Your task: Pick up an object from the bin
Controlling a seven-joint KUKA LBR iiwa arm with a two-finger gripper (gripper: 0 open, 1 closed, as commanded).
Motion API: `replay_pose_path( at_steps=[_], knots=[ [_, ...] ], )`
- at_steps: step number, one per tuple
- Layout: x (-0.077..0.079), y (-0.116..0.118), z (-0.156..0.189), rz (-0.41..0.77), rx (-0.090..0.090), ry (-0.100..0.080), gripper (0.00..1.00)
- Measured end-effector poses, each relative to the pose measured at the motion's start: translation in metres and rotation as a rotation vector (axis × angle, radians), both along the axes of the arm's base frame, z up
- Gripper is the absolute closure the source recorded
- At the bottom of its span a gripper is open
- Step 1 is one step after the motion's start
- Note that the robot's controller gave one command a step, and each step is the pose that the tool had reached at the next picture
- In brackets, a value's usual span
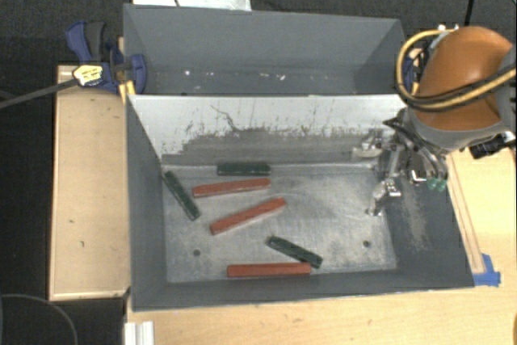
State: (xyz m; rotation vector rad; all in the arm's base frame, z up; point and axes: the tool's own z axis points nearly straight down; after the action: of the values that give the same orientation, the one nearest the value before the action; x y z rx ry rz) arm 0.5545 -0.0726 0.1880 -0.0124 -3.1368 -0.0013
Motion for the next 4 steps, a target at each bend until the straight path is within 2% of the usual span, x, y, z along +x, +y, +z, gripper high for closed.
replay_pose_path(
  at_steps=[1,2,3,4],
  knots=[
    [0.002,0.0,0.004,0.002,-0.001,-0.008,0.0],
    [-0.003,0.003,0.002,0.007,-0.003,-0.015,0.0],
    [-0.028,0.011,0.013,0.047,0.001,0.002,0.0],
    [-0.02,0.046,-0.013,0.071,-0.002,-0.019,0.0]
  ],
)
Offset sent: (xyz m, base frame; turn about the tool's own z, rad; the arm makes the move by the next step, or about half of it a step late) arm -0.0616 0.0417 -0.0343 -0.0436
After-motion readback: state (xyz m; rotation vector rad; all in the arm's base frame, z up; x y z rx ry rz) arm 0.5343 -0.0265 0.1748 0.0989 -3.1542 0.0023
